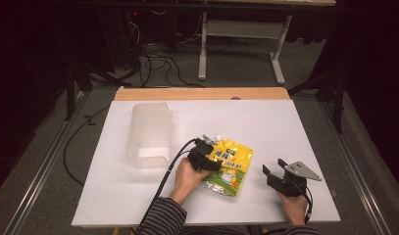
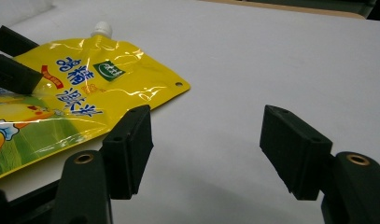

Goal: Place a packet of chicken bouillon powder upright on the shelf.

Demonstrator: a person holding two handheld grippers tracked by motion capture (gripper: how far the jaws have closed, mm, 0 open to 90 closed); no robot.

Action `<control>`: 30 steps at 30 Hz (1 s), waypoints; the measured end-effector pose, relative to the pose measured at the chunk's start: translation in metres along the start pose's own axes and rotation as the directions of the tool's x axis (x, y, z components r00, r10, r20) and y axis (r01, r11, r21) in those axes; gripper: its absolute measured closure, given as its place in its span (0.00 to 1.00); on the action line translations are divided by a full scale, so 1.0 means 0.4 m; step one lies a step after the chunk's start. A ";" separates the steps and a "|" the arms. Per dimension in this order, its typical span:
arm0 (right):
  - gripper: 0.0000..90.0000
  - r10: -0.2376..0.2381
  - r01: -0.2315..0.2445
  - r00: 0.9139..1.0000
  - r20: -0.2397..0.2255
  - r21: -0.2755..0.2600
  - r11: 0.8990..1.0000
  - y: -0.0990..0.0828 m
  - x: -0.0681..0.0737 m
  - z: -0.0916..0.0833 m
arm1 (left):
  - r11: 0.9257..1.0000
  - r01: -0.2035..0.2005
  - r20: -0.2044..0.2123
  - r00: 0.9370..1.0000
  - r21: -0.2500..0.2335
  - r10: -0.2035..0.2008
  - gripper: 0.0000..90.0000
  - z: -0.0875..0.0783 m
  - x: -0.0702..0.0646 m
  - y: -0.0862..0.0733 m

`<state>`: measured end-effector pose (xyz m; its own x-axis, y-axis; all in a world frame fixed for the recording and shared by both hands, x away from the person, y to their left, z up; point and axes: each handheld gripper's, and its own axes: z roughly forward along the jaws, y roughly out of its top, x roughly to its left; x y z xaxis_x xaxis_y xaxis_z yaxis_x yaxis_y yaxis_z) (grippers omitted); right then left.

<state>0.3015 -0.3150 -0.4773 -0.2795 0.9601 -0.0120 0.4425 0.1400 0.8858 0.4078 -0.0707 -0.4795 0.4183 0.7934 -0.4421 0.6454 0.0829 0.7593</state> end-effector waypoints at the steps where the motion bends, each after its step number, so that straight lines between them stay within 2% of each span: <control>1: 0.39 0.006 -0.006 1.000 0.000 0.005 1.000 0.000 0.001 0.000 | 1.000 -0.005 0.001 1.000 -0.002 0.005 0.40 -0.001 -0.001 -0.001; 6: 0.39 0.006 -0.006 1.000 0.002 0.009 1.000 0.000 0.003 0.000 | 0.998 -0.061 0.004 0.998 0.005 0.061 0.62 -0.007 -0.004 -0.007; 9: 0.39 -0.006 0.006 1.000 0.005 0.010 1.000 0.001 0.003 0.001 | 0.997 -0.074 0.022 0.997 0.017 0.074 0.73 -0.011 -0.008 -0.008; 11: 0.39 -0.007 0.007 1.000 0.004 0.013 1.000 0.001 0.003 0.001 | 0.997 -0.069 0.030 0.997 0.020 0.068 0.80 -0.011 -0.010 -0.009; 12: 0.39 -0.007 0.007 1.000 0.004 0.014 1.000 0.001 0.003 0.001 | 0.997 -0.071 0.045 0.997 0.032 0.069 0.83 -0.013 -0.011 -0.011; 13: 0.39 -0.007 0.007 1.000 0.004 0.013 1.000 0.001 0.003 0.001 | 0.997 -0.077 0.064 0.995 0.019 0.075 0.87 -0.011 -0.013 -0.012; 15: 0.39 -0.005 0.005 1.000 0.005 0.015 1.000 0.001 0.003 0.002 | 0.992 -0.121 0.058 0.991 0.041 0.118 0.92 -0.016 -0.014 -0.015; 17: 0.39 -0.008 0.008 1.000 0.004 0.015 1.000 0.001 0.003 0.002 | 0.993 -0.117 0.055 0.992 0.024 0.115 0.97 -0.016 -0.020 -0.019; 21: 0.39 -0.006 0.006 1.000 0.002 0.016 1.000 0.001 0.003 0.002 | 0.993 -0.114 0.072 0.991 0.027 0.112 1.00 -0.018 -0.016 -0.016; 22: 0.39 -0.006 0.006 1.000 0.002 0.013 1.000 0.001 0.003 0.002 | 0.994 -0.108 0.078 0.991 0.015 0.106 1.00 -0.016 -0.016 -0.015; 25: 0.39 0.006 -0.006 1.000 0.000 0.007 1.000 0.000 0.003 0.000 | 0.992 -0.124 0.082 0.989 0.015 0.122 1.00 -0.023 -0.018 -0.014; 30: 0.39 0.001 -0.001 1.000 -0.002 0.006 1.000 0.000 0.002 0.000 | 0.995 -0.093 0.132 0.987 -0.019 0.095 1.00 -0.055 -0.026 0.014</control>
<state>0.3014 -0.3142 -0.4772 -0.2809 0.9597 -0.0096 0.4480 0.1400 0.8830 0.3928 -0.0652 -0.4602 0.5584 0.7110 -0.4273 0.5914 0.0200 0.8061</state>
